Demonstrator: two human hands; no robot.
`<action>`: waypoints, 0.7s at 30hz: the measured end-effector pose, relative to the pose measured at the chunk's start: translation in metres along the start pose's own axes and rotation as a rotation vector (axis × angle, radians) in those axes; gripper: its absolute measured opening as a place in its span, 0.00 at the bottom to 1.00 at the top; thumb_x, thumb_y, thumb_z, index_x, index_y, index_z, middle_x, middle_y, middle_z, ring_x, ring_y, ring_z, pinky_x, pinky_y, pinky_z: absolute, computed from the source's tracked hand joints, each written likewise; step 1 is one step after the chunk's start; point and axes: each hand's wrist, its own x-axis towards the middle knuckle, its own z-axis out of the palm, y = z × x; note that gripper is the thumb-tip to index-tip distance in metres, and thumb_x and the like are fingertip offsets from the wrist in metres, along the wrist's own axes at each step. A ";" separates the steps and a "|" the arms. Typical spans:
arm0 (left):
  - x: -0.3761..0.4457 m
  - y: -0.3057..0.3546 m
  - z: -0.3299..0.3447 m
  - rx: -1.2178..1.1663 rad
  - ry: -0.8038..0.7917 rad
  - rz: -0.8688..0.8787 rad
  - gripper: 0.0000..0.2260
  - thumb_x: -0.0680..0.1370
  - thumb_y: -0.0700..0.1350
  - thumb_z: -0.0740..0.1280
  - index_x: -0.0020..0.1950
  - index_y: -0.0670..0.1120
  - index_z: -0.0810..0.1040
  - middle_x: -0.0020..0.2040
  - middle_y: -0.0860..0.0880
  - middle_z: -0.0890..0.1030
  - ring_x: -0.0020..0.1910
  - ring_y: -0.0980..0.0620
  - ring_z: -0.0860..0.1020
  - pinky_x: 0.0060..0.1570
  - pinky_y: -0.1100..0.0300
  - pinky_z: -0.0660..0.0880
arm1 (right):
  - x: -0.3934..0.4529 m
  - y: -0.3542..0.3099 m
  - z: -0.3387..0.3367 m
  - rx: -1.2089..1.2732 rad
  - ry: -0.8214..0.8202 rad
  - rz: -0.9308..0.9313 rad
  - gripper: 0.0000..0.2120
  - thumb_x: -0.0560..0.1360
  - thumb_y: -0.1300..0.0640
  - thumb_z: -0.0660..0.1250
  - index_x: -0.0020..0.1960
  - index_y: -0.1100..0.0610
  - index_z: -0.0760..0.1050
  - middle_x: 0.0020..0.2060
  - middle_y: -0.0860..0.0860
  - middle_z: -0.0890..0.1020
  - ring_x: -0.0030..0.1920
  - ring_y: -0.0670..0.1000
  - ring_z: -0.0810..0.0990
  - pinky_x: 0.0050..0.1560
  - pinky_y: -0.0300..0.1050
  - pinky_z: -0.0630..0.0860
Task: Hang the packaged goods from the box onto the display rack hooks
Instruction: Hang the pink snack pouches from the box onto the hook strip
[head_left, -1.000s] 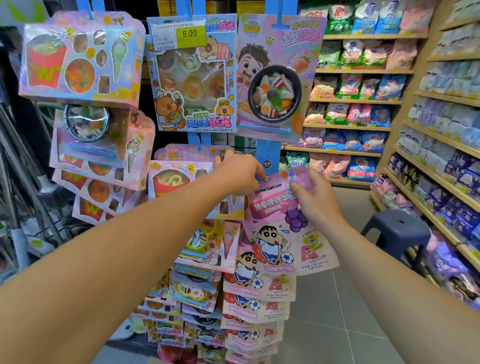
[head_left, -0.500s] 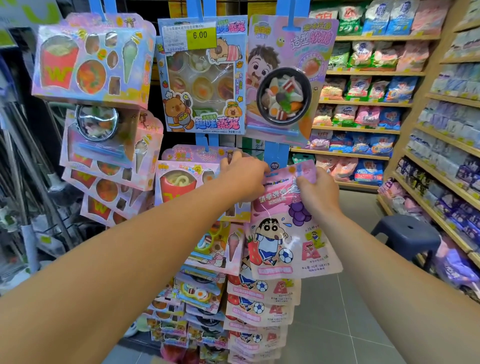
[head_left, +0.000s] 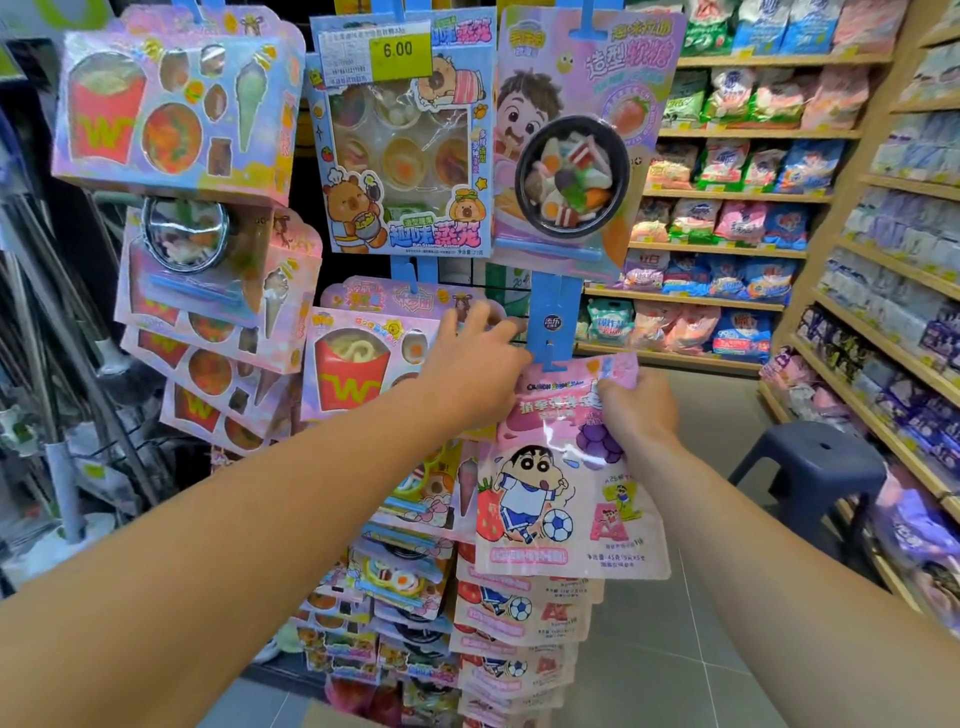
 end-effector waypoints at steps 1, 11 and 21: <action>0.000 0.000 0.001 0.004 0.005 0.006 0.16 0.78 0.51 0.63 0.64 0.53 0.77 0.74 0.49 0.66 0.71 0.42 0.58 0.67 0.41 0.59 | -0.001 0.001 0.001 0.011 0.002 -0.002 0.07 0.75 0.56 0.64 0.39 0.54 0.75 0.44 0.55 0.84 0.45 0.59 0.81 0.51 0.54 0.80; -0.032 0.022 0.026 0.007 0.309 0.032 0.11 0.68 0.42 0.71 0.50 0.45 0.82 0.63 0.43 0.77 0.64 0.38 0.69 0.69 0.36 0.56 | -0.024 0.030 0.000 0.110 -0.101 0.008 0.09 0.76 0.49 0.64 0.52 0.52 0.76 0.45 0.50 0.83 0.47 0.53 0.83 0.51 0.51 0.80; -0.092 0.052 0.073 -0.008 -0.144 0.204 0.32 0.81 0.52 0.57 0.80 0.50 0.43 0.80 0.44 0.39 0.78 0.41 0.40 0.76 0.46 0.48 | -0.046 0.056 -0.009 0.036 -0.091 -0.048 0.08 0.75 0.52 0.70 0.51 0.52 0.73 0.44 0.45 0.80 0.48 0.50 0.81 0.48 0.48 0.78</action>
